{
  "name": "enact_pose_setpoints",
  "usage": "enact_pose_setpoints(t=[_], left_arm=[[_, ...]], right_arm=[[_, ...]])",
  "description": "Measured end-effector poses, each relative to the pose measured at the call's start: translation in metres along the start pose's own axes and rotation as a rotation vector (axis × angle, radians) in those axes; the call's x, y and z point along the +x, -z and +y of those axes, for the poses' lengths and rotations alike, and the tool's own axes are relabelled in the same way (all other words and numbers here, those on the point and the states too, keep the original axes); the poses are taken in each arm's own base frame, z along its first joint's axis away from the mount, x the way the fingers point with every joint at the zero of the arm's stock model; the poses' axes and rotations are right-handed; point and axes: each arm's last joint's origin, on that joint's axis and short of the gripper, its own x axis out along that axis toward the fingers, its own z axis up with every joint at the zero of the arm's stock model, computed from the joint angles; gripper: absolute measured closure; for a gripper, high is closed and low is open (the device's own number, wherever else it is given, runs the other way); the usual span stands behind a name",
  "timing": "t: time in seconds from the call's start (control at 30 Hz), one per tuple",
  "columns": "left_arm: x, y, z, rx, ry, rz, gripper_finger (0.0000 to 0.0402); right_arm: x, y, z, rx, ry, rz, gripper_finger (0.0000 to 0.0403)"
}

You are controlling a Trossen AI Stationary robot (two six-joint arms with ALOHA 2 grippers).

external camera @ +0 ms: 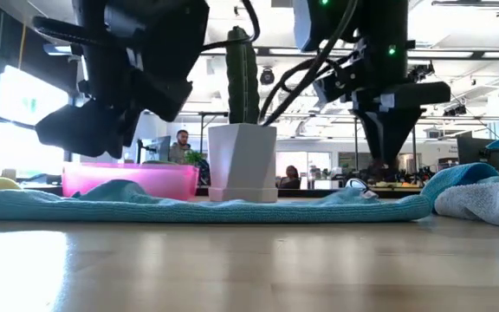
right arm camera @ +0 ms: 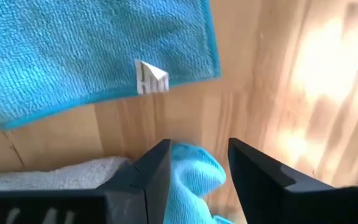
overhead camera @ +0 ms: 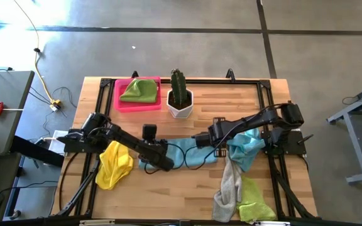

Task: Fold microfiber towels
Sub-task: Fold the left blue microfiber towel

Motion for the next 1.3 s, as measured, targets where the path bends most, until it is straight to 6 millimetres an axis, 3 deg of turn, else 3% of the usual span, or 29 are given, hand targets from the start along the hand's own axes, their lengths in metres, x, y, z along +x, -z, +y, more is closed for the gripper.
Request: enact_pose_setpoints(t=[0.13, 0.23, 0.37, 0.5, 0.63, 0.77, 1.0, 1.3], left_arm=[[-0.01, 0.009, 0.007, 0.0, -0.099, -0.065, 0.0286], [-0.022, 0.032, 0.017, -0.054, -0.084, -0.152, 0.0295], [-0.027, 0.066, 0.031, -0.144, 0.091, -0.273, 0.0311], [-0.026, 0.087, 0.036, -0.308, 0.403, -0.478, 0.0324], [-0.013, 0.099, 0.033, -0.427, 0.535, -0.64, 0.0331], [0.006, 0.104, 0.019, -0.448, 0.6, -0.706, 0.0335], [0.036, 0.104, -0.008, -0.444, 0.686, -0.708, 0.0337], [0.056, 0.112, -0.024, -0.447, 0.756, -0.606, 0.0346]], right_arm=[[-0.001, 0.005, 0.004, -0.001, -0.013, -0.054, 0.0249], [0.01, 0.018, 0.008, 0.032, -0.061, -0.087, 0.0249], [0.018, 0.037, 0.014, 0.124, -0.111, -0.172, 0.0249], [0.019, 0.043, 0.016, 0.293, -0.216, -0.372, 0.0249], [0.025, 0.047, 0.012, 0.562, -0.313, -0.483, 0.0249], [0.037, 0.053, 0.013, 0.716, -0.369, -0.497, 0.0249], [0.05, 0.059, 0.017, 0.83, -0.408, -0.458, 0.0235], [0.053, 0.059, 0.017, 0.941, -0.426, -0.448, 0.0205]])
